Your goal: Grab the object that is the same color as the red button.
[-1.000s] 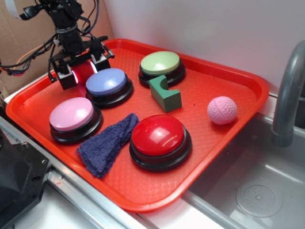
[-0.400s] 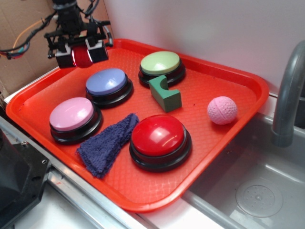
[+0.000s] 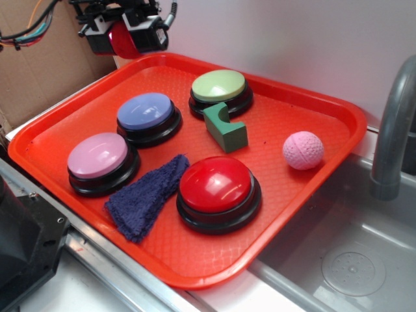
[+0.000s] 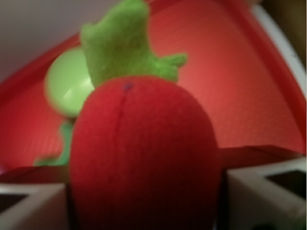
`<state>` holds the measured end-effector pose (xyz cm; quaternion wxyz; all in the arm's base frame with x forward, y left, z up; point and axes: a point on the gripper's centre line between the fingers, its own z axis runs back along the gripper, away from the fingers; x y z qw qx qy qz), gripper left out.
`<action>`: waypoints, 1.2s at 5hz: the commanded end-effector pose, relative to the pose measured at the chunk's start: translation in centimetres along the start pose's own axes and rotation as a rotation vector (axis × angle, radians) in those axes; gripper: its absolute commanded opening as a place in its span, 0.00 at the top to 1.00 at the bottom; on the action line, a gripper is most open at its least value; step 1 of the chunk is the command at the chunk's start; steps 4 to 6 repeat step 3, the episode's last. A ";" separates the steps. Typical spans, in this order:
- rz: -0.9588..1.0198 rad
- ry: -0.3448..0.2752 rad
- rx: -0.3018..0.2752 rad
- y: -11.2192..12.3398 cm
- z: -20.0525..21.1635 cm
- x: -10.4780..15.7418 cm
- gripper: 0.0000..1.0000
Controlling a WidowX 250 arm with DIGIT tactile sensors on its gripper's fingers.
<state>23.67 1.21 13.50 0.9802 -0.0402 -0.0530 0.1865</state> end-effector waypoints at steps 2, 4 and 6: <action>-0.255 0.050 -0.002 -1.1 1.2 -2.0 1.00; -0.257 0.019 0.019 -0.2 1.6 -2.0 1.00; -0.257 0.019 0.019 -0.2 1.6 -2.0 1.00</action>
